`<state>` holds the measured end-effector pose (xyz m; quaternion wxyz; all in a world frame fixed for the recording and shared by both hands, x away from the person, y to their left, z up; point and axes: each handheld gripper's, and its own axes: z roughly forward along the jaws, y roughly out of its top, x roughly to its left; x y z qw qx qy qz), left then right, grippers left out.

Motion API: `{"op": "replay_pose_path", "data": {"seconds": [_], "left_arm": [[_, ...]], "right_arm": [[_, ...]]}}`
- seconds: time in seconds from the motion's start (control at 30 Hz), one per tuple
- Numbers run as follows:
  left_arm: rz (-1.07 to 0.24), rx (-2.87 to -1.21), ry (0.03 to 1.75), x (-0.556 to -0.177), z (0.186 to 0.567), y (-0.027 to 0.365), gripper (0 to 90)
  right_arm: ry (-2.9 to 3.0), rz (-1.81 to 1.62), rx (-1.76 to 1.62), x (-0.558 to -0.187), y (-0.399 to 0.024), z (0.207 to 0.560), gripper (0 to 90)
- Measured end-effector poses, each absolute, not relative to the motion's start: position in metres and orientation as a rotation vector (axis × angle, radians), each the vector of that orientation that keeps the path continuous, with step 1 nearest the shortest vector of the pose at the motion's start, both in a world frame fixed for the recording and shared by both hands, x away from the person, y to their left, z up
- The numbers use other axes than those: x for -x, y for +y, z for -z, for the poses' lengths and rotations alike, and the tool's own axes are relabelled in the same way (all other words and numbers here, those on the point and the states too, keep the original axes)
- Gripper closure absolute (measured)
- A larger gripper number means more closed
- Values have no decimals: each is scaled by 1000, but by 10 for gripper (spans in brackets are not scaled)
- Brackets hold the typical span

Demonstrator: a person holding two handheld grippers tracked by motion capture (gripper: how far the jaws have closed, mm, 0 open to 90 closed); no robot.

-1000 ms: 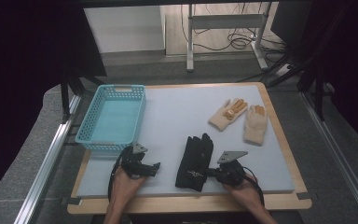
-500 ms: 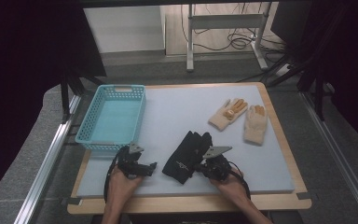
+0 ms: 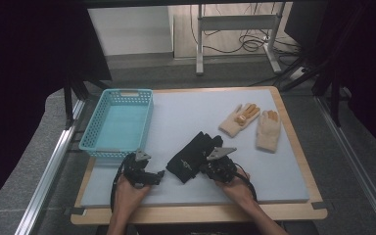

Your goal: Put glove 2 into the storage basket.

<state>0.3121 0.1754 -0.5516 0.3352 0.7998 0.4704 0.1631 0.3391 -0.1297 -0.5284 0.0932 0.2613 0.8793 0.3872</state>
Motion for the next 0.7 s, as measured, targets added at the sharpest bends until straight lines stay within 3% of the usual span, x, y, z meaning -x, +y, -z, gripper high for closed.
{"op": "replay_pose_path", "data": {"seconds": [0.3, 0.47, 0.7], "left_arm": [[-422, -2087, 1227, -312, 552, 175, 7], [-421, -2086, 1227, -312, 552, 176, 7], [-419, -2088, 1226, -312, 552, 176, 4]], "right_arm": [[2490, -1126, -884, -347, -174, 516, 654], [2412, -1080, -952, -351, -204, 517, 429], [2377, -1022, -1036, -353, -230, 522, 291]]}}
